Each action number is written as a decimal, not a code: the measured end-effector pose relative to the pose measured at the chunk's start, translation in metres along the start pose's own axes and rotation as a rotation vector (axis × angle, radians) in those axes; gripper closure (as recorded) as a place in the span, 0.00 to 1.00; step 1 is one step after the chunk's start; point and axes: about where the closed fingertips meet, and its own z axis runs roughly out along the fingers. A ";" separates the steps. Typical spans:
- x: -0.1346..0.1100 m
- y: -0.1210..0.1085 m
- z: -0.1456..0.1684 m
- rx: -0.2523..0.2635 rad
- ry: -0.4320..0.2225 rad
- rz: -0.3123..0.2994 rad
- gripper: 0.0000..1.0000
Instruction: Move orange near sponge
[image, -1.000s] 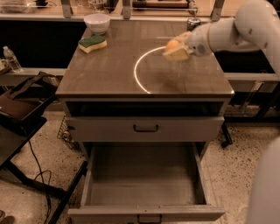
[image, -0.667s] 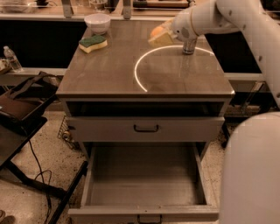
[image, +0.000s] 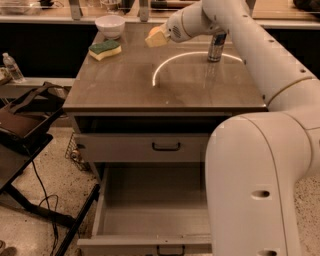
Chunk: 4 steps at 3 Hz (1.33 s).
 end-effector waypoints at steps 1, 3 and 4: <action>0.003 0.009 0.028 -0.026 0.010 -0.017 1.00; 0.012 0.039 0.112 -0.106 0.004 -0.039 1.00; 0.013 0.055 0.142 -0.154 -0.009 -0.045 0.97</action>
Offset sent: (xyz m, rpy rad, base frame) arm 0.0421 0.0876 -0.0728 -0.0449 0.0189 0.0844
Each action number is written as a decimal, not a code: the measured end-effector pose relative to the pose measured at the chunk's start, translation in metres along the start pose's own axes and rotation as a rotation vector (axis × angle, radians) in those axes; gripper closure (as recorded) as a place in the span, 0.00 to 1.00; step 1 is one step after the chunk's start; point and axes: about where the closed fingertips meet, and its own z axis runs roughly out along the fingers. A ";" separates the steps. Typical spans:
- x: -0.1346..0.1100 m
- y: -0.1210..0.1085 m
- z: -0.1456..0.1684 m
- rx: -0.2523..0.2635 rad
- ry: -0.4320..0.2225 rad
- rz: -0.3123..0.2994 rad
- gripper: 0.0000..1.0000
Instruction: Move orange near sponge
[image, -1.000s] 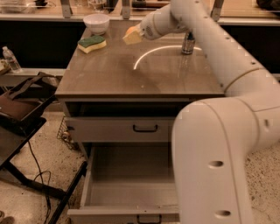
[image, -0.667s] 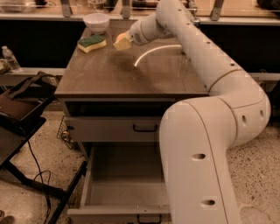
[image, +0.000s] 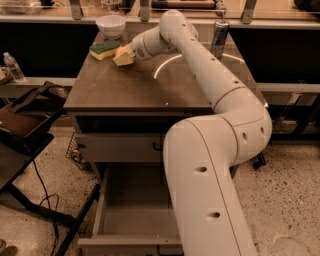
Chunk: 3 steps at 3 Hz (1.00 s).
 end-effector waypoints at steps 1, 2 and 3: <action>0.001 0.001 0.001 -0.001 0.003 0.002 0.74; 0.001 0.001 0.001 -0.002 0.003 0.002 0.52; 0.001 0.001 0.001 -0.002 0.003 0.002 0.28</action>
Offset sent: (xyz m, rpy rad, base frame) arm -0.0004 0.0004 -0.0014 -0.0018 0.0029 0.0000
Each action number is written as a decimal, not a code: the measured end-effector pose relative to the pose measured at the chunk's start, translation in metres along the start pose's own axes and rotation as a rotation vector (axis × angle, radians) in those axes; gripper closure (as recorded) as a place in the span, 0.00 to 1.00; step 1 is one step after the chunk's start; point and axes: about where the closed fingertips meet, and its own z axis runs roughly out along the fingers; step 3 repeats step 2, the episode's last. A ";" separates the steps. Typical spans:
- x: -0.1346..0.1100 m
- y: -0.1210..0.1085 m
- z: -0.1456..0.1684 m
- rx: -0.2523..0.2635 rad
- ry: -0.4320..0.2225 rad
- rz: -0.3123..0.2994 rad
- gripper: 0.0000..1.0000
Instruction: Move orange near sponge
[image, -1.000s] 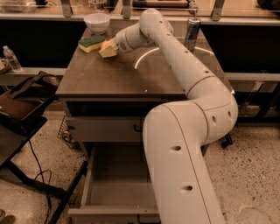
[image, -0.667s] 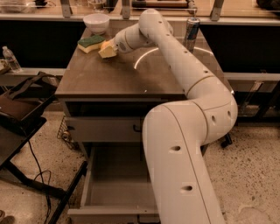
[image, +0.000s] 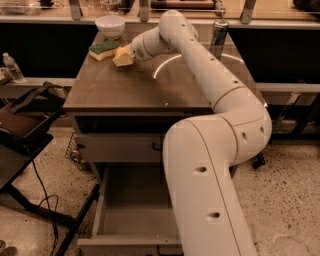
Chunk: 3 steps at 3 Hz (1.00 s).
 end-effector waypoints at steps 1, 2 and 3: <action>0.000 0.000 0.000 0.000 0.000 0.000 0.05; 0.001 0.001 0.003 -0.004 0.001 0.000 0.00; 0.001 0.001 0.003 -0.004 0.001 0.000 0.00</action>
Offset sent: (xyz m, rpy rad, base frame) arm 0.0000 0.0001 -0.0001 0.0000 0.0001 0.0001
